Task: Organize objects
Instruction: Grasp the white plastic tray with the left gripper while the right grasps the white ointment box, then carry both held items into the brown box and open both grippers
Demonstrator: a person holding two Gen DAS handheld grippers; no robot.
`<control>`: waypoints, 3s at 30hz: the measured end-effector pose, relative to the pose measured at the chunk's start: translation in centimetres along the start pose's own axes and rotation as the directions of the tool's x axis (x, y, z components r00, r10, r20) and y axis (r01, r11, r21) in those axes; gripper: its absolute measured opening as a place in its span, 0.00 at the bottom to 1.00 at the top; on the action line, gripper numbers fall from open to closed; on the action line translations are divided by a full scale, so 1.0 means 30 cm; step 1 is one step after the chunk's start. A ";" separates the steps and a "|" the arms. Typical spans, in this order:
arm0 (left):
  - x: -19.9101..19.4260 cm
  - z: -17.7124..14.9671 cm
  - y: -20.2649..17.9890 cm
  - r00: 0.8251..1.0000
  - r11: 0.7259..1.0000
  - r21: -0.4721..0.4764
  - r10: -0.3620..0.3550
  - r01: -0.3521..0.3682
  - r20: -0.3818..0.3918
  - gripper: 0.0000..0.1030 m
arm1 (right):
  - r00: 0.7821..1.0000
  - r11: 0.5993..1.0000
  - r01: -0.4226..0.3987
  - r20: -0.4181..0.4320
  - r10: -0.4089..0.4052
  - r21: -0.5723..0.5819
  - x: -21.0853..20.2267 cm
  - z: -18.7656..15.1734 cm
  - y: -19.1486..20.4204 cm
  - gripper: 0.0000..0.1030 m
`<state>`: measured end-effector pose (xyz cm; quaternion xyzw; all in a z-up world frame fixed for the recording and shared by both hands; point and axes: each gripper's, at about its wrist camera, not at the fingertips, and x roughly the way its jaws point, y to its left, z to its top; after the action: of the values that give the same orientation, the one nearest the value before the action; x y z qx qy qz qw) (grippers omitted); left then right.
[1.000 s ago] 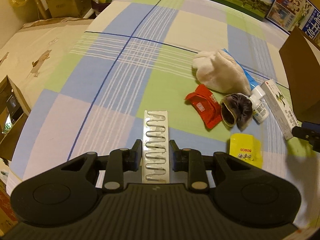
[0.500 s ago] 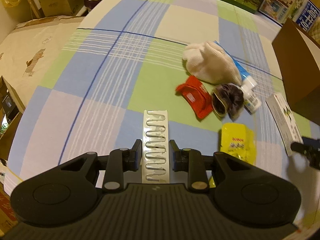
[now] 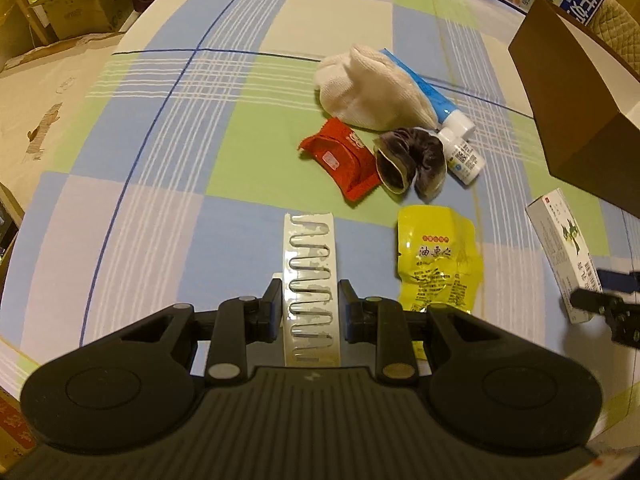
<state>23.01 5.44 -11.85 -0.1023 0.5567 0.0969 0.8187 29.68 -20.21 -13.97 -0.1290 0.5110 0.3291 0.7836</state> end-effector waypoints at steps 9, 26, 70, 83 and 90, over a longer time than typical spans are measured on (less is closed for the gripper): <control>0.020 0.017 0.004 1.000 1.000 -0.005 0.006 -0.006 -0.001 0.23 | 0.999 0.999 0.035 0.018 -0.034 -0.021 0.048 0.052 0.014 0.45; -0.040 0.045 -0.010 0.999 1.000 0.008 0.021 -0.021 0.044 0.23 | 0.997 1.000 -0.006 0.071 0.004 0.029 -0.079 0.038 -0.036 0.34; -0.057 0.577 -1.126 0.944 0.901 0.358 -0.306 0.244 0.126 0.23 | 0.956 0.939 0.066 0.247 -0.156 0.338 -0.342 0.334 -0.803 0.34; 0.084 0.597 -1.166 0.968 0.911 0.349 -0.249 0.219 0.042 0.23 | 0.976 0.932 0.142 0.108 -0.187 0.332 -0.197 0.358 -0.872 0.34; 0.123 0.588 -1.195 0.970 0.909 0.352 -0.243 0.224 0.010 0.23 | 0.972 0.933 0.201 0.057 -0.228 0.299 -0.168 0.358 -0.888 0.41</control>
<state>49.84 -23.96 -6.82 -0.0188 0.5267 -0.0988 0.8441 53.30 -36.34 -8.31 -0.0523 0.5004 0.1684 0.8476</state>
